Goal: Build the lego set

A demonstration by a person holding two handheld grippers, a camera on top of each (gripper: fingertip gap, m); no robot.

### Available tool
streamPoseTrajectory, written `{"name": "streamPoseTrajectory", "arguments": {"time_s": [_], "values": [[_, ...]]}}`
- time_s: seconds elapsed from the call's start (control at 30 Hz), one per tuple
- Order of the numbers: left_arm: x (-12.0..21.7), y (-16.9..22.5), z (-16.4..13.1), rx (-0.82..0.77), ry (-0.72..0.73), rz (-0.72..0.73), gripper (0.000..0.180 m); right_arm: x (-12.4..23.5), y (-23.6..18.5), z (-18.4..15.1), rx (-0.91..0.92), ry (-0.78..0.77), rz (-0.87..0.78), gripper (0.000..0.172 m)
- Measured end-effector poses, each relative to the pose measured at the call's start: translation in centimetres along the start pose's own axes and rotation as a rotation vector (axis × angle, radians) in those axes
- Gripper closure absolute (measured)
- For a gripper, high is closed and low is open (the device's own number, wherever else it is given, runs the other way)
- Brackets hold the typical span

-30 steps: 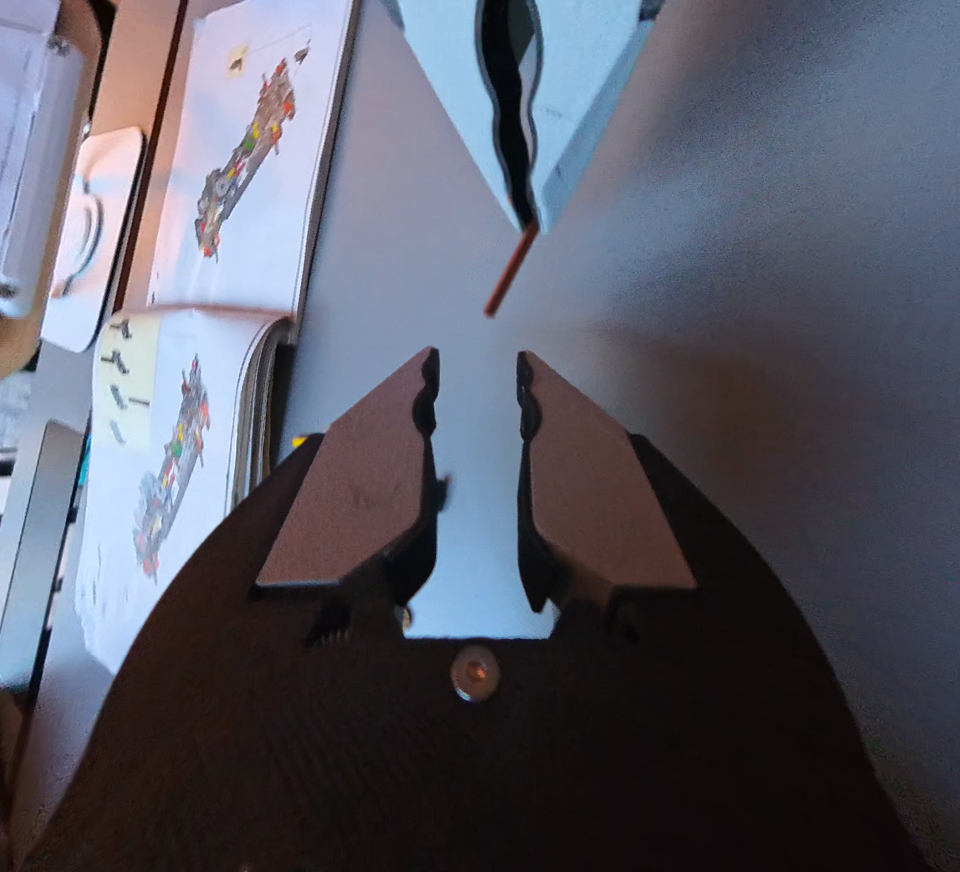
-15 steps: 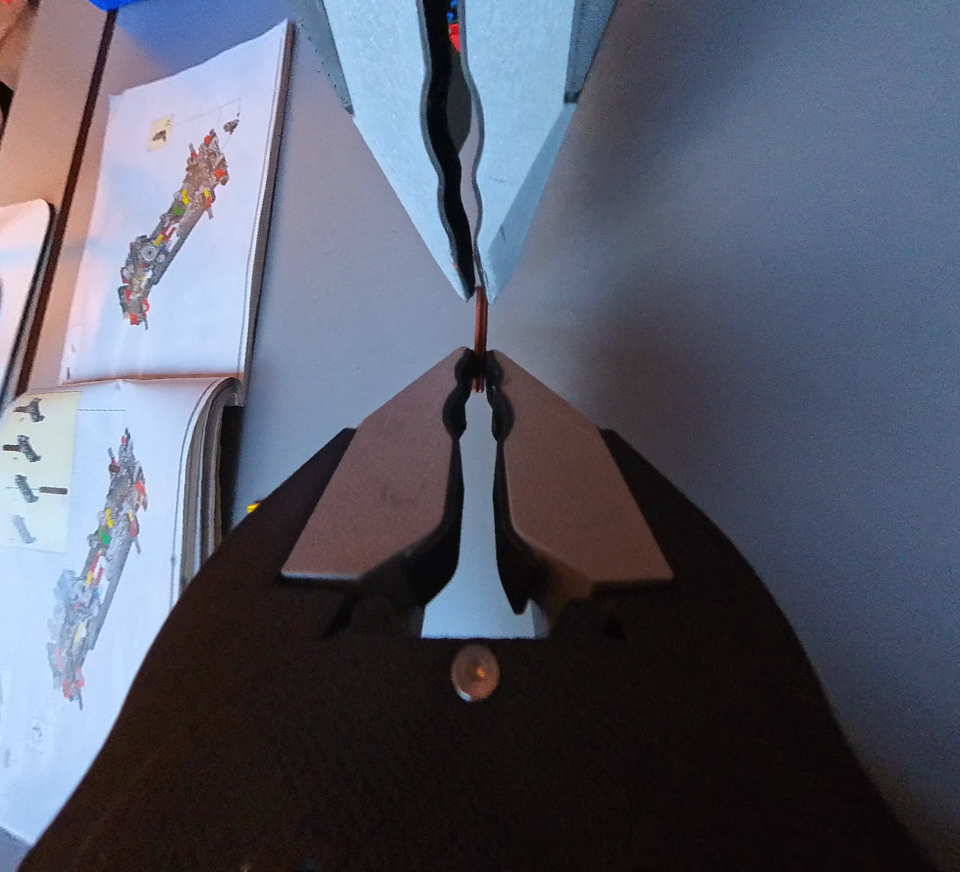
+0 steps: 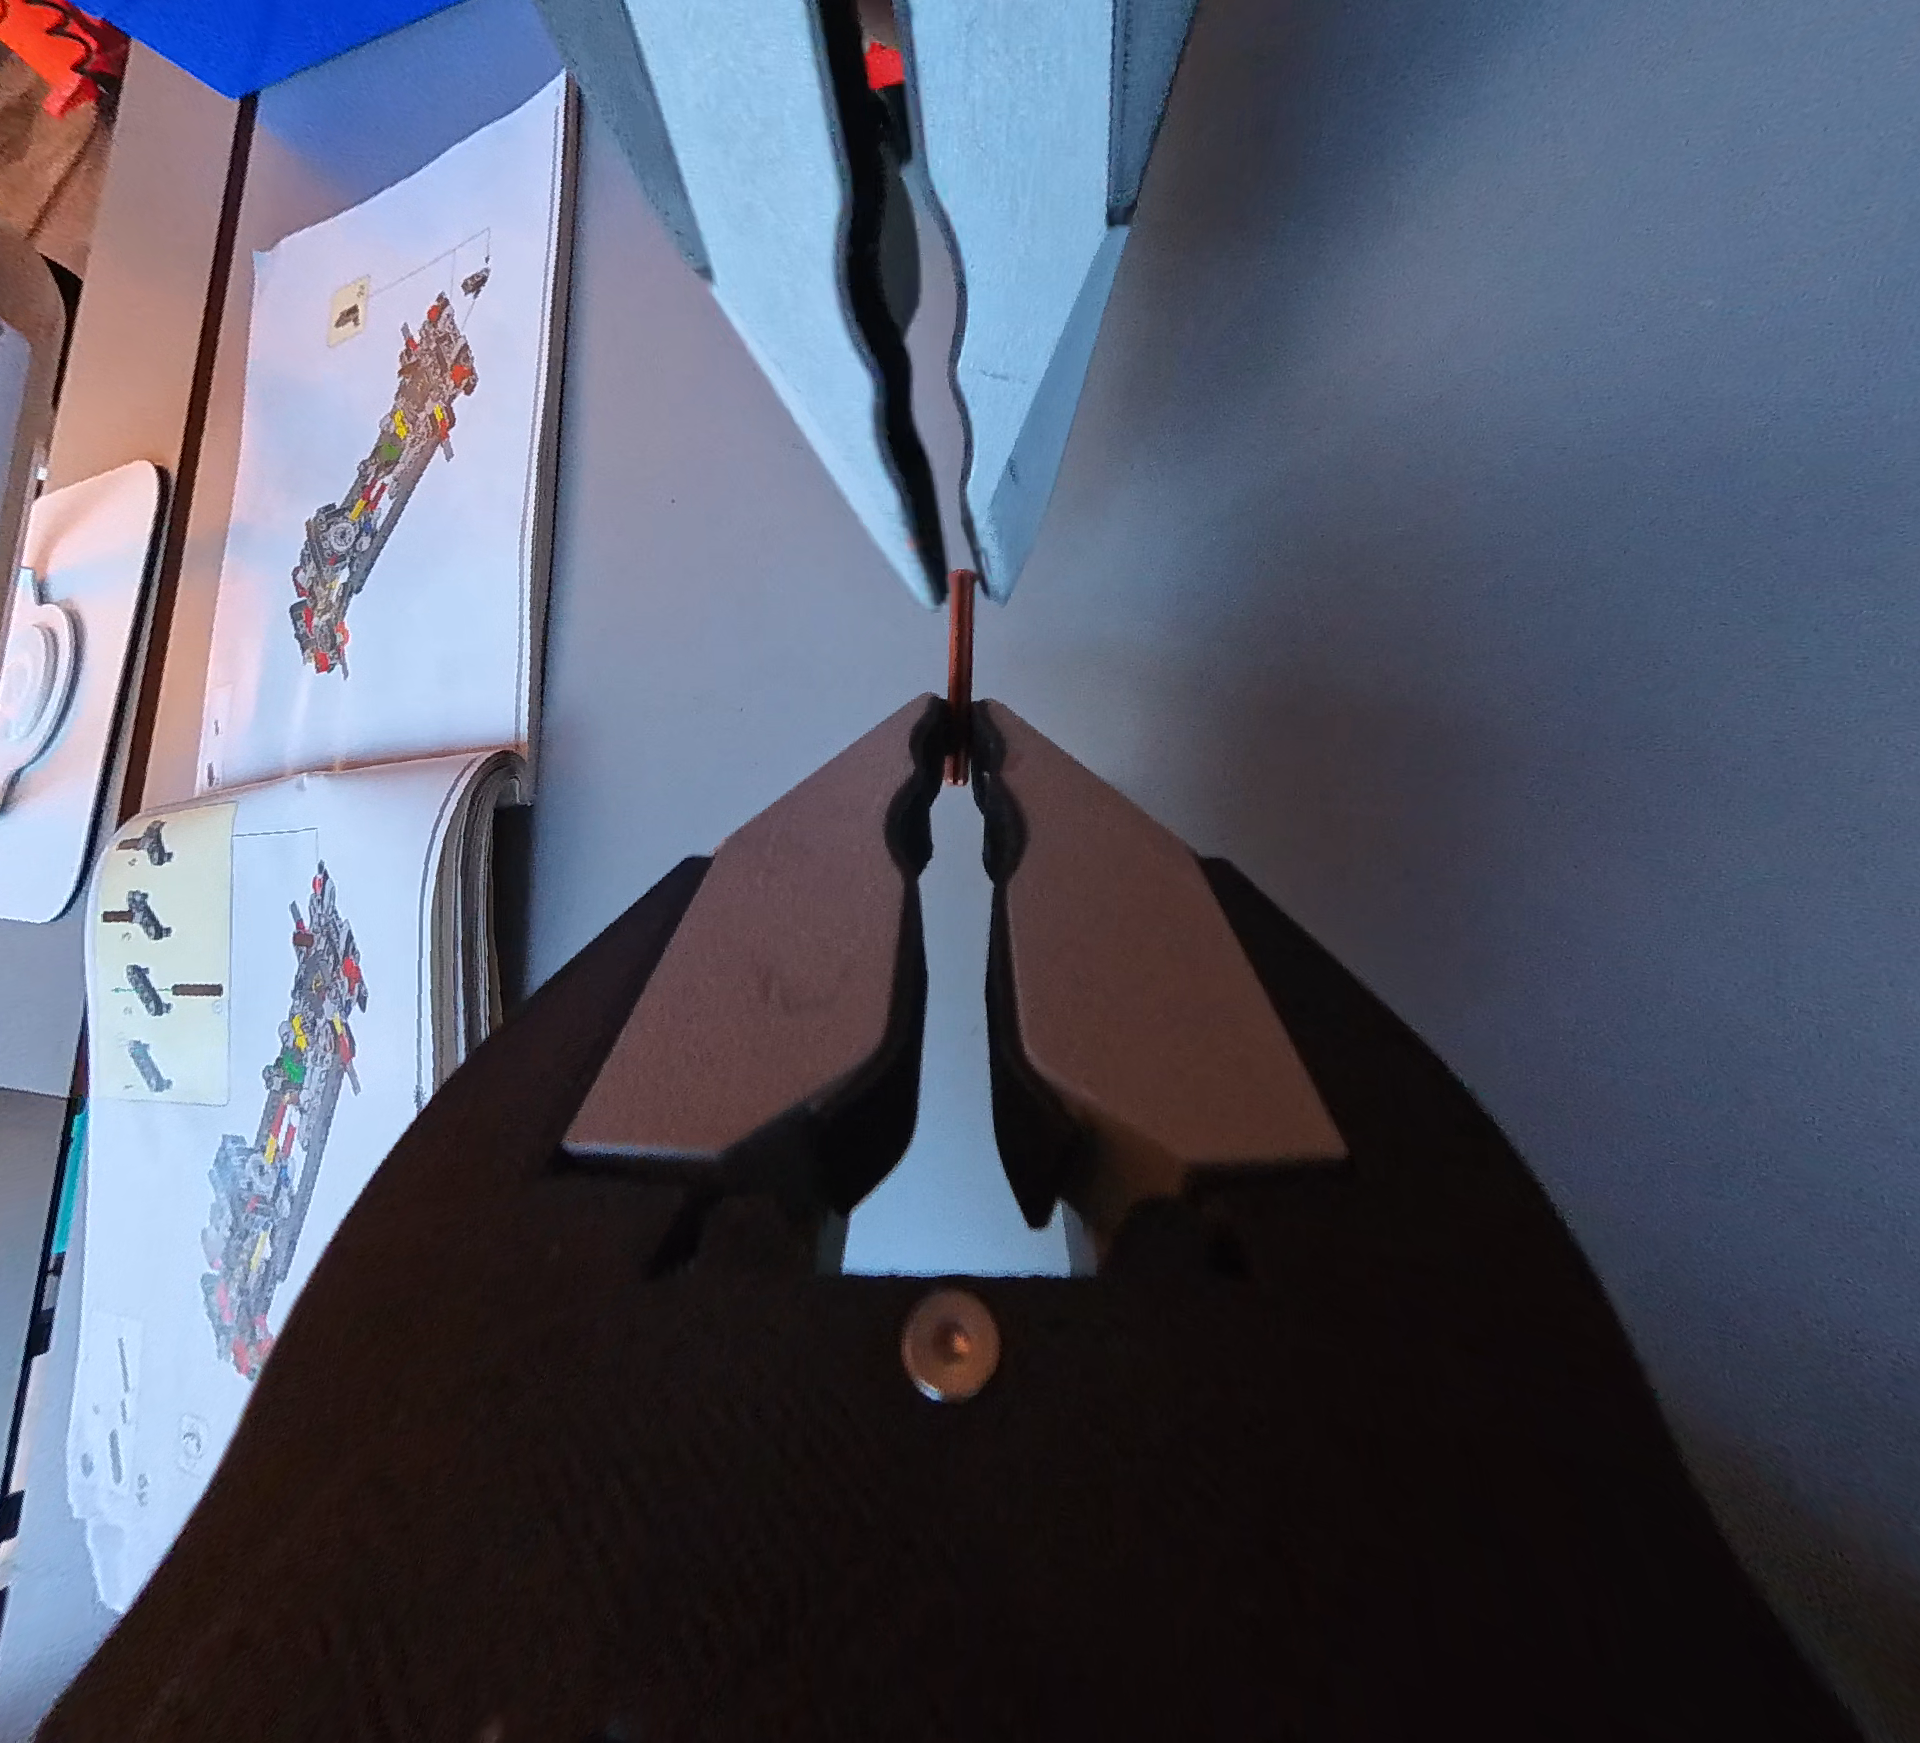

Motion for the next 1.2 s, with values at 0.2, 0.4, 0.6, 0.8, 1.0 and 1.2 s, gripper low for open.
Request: {"name": "streamPoseTrajectory", "arguments": {"time_s": [0.2,0.4,0.6,0.8,1.0,1.2], "values": [[0.0,-0.1,-0.7,0.057,-0.023,-0.008,0.178,-0.7,0.1,-0.1,-0.04,0.016,0.006,0.169],[0.2,-0.1,-0.9,0.061,-0.024,-0.016,0.178,-1.1,0.1,0.0,-0.052,0.038,0.014,0.169],[0.0,-0.1,-0.9,0.062,-0.023,-0.024,0.178,-1.4,0.0,0.0,-0.017,0.018,0.006,0.169],[2.1,-2.1,-2.6,0.085,-0.111,0.054,0.147,-1.7,0.8,-0.7,-0.081,-0.015,-0.009,0.169],[3.4,-4.8,-6.3,0.208,-0.203,0.03,0.138,-3.0,2.5,-0.4,-0.182,-0.033,0.02,0.169],[2.8,-5.0,-7.3,0.251,-0.174,-0.096,0.127,-4.5,3.7,0.0,-0.221,-0.055,0.041,0.169]]}}
Point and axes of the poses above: each gripper's, where its closed fingertips meet, x back along the fingers, z out of its top, y = z × x across the jaws, the point moved 6 cm from there along x, back along the fingers, and after that the axes turned 12 degrees about y, right-handed, at the moved point
